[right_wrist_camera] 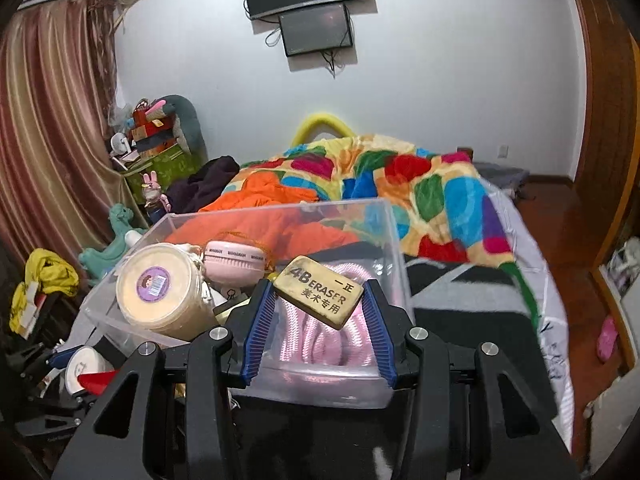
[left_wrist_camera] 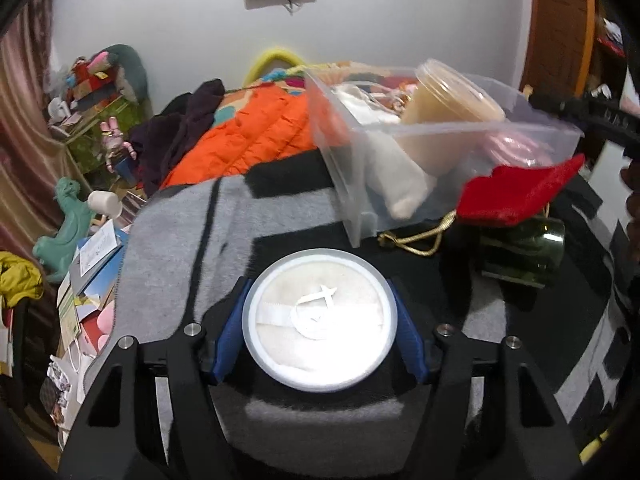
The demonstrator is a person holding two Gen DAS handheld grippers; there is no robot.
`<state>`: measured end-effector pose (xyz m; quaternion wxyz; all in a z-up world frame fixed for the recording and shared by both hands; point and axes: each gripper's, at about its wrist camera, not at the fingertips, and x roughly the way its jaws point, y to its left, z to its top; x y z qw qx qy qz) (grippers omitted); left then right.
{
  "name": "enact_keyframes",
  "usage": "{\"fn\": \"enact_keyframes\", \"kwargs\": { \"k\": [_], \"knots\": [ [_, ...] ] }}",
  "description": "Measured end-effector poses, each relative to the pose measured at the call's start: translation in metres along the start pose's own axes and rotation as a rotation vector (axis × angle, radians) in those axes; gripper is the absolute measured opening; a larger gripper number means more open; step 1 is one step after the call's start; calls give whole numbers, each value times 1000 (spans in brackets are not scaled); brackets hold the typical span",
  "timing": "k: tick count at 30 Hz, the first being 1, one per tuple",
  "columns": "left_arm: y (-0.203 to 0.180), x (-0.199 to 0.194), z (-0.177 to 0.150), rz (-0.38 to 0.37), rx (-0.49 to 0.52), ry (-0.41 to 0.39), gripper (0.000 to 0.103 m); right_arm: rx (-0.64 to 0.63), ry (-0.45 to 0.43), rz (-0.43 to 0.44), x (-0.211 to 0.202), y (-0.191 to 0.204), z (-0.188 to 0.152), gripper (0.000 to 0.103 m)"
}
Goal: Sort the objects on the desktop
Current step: 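Lower the white compact and wooden tag into the clear box with both tools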
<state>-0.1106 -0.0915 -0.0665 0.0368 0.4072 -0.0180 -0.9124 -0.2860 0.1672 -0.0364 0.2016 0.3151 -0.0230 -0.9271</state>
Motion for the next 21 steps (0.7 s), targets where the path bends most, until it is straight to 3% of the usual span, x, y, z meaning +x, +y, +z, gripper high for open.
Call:
{"fn": "enact_keyframes", "kwargs": {
  "k": [6,14,18,21],
  "knots": [
    [-2,-15,7,14,0,-36,65,-10,-30,-9,-1,2,-4,42],
    [-12,-49,41,-91,-20,-115,65,-74,-17,-36,1,8,-4,43],
    [-24,-54,60,-201,-27,-127,65,-102,-14,-47,-1,10,-6,43],
    [-38,-50,75,-218,-7,-126,65,-75,-28,-24,-7,7,-7,43]
  ]
}}
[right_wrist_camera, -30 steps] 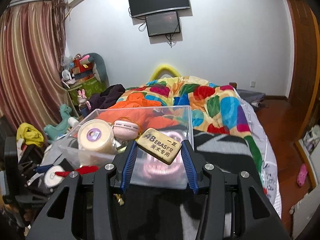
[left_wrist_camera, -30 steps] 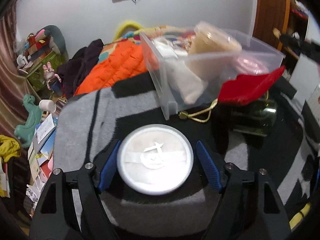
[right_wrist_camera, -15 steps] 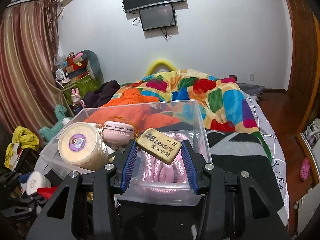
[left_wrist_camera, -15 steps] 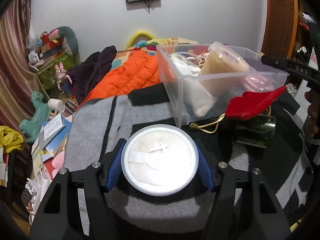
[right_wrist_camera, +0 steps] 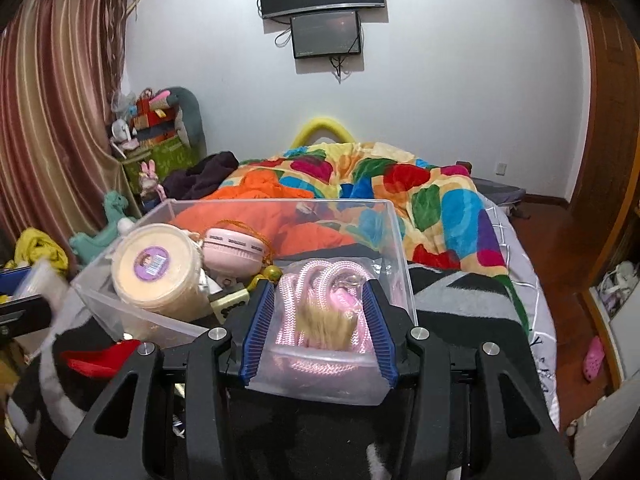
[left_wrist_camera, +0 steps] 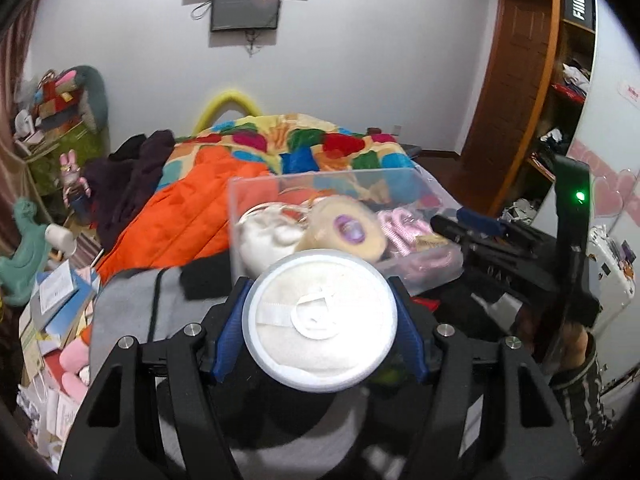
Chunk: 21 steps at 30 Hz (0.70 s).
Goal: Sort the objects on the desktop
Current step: 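Lower the white compact and wooden tag into the clear box with both tools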
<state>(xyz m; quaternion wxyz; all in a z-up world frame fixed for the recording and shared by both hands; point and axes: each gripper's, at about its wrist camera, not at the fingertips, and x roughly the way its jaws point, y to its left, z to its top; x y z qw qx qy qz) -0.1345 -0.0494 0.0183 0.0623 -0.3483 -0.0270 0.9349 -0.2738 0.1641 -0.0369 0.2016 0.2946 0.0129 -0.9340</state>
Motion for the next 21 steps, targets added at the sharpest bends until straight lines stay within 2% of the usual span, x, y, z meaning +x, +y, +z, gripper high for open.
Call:
{"fn": "enact_keyframes", "kwargs": {
  "k": [3,9,14,21],
  "knots": [
    [-12,7,11,-17,16,0,65,9,-13,5,-5,-3,-1,50],
    [-31,25,30,-22,45,9,65,18,-38,18,-20,-8,-4,53],
    [-43,42,40,-10,65,30,65,12,-60,4,-32,-11,-11,59],
    [-55,67,45,-28,54,79,65,12,-67,-2,-43,-22,-22,63]
  ]
}}
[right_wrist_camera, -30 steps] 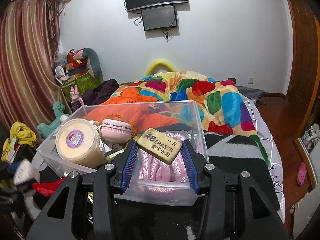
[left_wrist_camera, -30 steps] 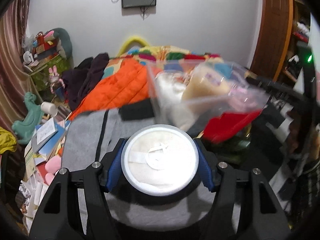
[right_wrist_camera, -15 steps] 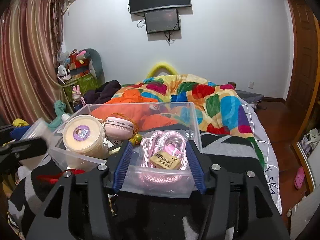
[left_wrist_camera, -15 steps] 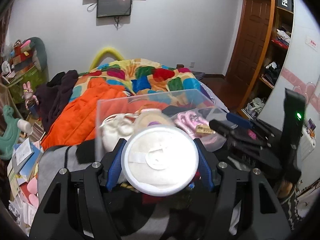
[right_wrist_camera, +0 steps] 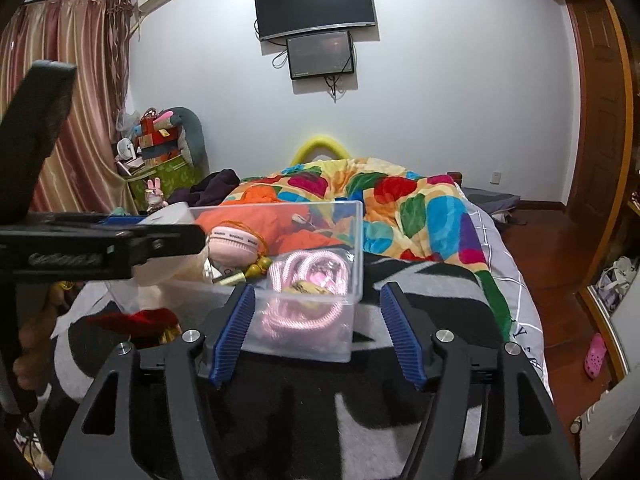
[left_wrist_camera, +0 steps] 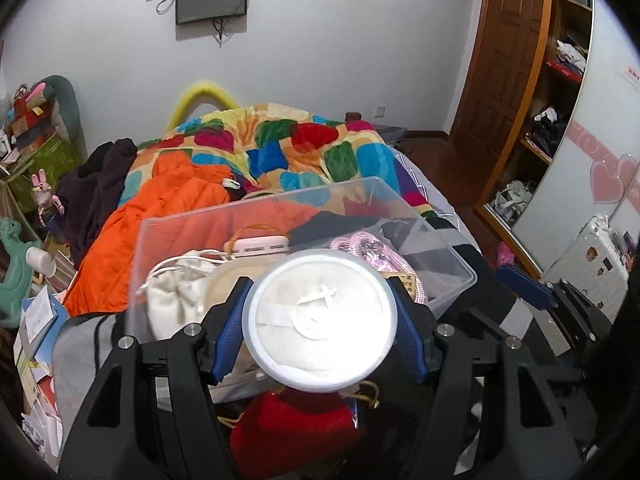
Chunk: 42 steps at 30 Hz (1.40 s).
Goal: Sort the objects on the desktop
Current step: 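Lower the white compact and wooden tag into the clear box with both tools, then open both tools and withdraw from the clear box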
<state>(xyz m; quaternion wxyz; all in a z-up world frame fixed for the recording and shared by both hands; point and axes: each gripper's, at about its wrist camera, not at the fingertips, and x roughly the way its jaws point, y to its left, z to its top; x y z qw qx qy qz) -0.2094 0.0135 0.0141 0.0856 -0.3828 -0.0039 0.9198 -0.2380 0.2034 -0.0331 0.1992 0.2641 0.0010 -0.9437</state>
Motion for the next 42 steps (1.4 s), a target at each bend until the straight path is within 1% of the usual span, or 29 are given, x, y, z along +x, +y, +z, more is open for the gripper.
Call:
{"fn": "enact_keyframes", "kwargs": {
  "k": [5,12,19,23,32,34,37,40,42],
  "knots": [
    [-16,13,2,-2,29,17,65,-3,4,-10,-2,-5,-6,63],
    [-30,25,2,7,70,26,65,24,12,5,-2,-12,-11,63],
    [-20,27,1,-29,18,50,65,37,13,21,-3,-11,-14,63],
    [-23,21,-1,-17,33,37,65,38,17,31,-5,-8,-16,63],
    [-32,-6,-9,-34,84,-17,66,34,25,62,-9,0,-18,64],
    [-32,-13,-11,-17,91,-36,66,27,26,68,-10,4,-19,64],
    [-23,-23,-15,-20,77,-45,66,15,25,75,-12,10,-19,64],
    [-9,-32,-23,-6,56,-44,66,1,23,80,-13,17,-19,69],
    [2,-37,-30,7,40,-41,68,-9,18,84,-15,22,-20,71]
  ]
}}
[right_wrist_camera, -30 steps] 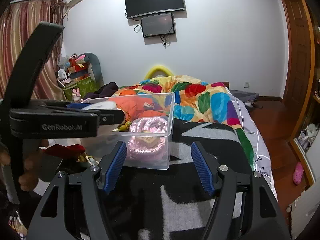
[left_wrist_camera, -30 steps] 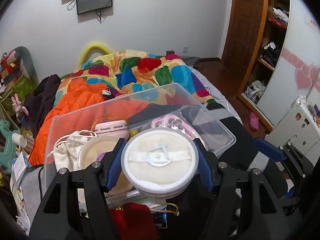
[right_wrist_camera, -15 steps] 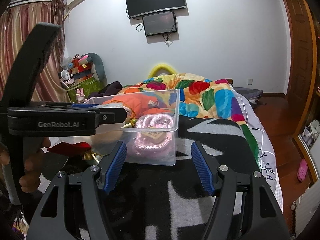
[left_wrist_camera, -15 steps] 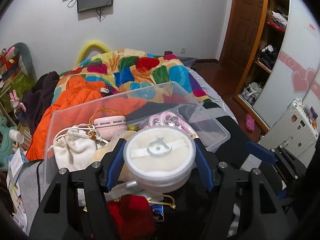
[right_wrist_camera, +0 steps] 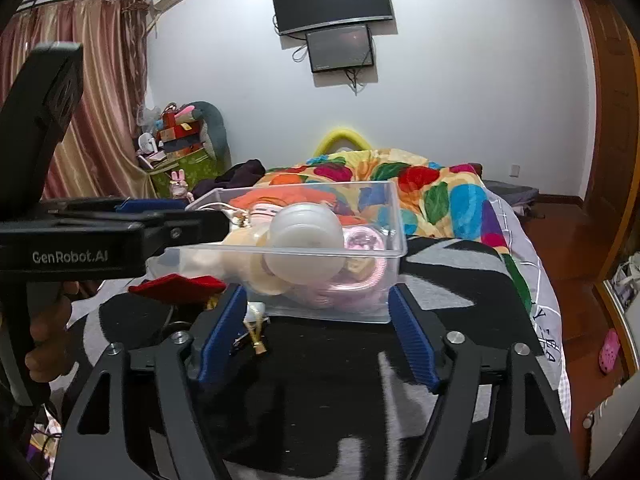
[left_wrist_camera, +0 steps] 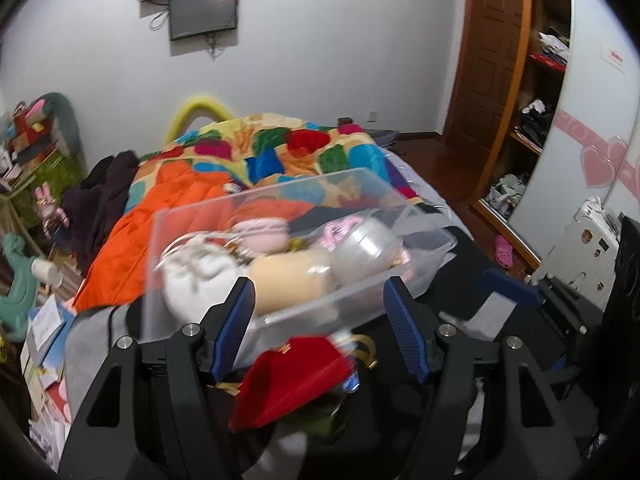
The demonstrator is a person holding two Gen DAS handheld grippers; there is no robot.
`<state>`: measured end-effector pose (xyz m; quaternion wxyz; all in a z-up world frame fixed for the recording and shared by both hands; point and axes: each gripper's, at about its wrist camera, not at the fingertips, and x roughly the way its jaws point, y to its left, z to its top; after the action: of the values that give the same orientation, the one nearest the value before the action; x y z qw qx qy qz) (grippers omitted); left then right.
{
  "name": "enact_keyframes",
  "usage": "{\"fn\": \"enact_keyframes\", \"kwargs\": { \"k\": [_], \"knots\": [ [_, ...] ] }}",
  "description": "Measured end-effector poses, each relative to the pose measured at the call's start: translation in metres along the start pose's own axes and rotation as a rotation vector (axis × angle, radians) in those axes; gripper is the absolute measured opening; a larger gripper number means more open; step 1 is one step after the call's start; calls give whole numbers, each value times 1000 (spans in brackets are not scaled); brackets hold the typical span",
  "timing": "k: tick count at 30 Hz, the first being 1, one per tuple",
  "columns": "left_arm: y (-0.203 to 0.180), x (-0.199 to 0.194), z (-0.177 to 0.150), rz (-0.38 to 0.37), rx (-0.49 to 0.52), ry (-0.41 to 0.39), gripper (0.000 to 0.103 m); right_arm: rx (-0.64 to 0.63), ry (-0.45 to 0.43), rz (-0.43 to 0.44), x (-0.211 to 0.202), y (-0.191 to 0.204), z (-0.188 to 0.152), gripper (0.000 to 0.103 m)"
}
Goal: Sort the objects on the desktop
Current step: 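Open both tools and withdraw from the clear box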
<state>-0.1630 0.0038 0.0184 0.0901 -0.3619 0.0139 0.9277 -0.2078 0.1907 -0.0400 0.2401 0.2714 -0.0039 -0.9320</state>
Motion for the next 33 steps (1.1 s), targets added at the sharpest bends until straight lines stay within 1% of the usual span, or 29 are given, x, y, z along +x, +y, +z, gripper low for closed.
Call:
{"fn": "enact_keyframes", "kwargs": {
  "k": [2,4,8,10,13,19,20,21,24,26,29,33],
  "knots": [
    [11,-4,-11,35,-9,3,71,-13,1,8,0,6,0,71],
    [19,-7,-23,62,-18,13,71,-25,6,22,0,12,-2,71],
    [39,-11,-46,82,-52,38,71,-45,23,55,5,22,-6,71],
    [45,-12,-55,68,-67,50,71,-60,33,61,8,28,-9,71],
    [47,-13,-64,38,-74,64,71,-77,49,45,12,32,-12,71],
    [30,-15,-74,-21,-10,63,77,-76,83,12,16,26,-19,71],
    [27,-14,-75,-29,0,64,80,-71,89,10,17,24,-19,71],
    [24,-11,-76,-32,9,66,81,-65,95,11,18,23,-20,71],
    [17,0,-75,-32,29,88,81,-56,107,16,19,21,-22,71],
    [16,8,-74,-34,26,102,82,-58,109,16,19,20,-23,71],
    [19,15,-74,-50,4,118,82,-62,106,-8,19,19,-23,72],
    [28,20,-77,-73,-41,127,81,-31,107,31,18,11,-23,77]
  ]
}}
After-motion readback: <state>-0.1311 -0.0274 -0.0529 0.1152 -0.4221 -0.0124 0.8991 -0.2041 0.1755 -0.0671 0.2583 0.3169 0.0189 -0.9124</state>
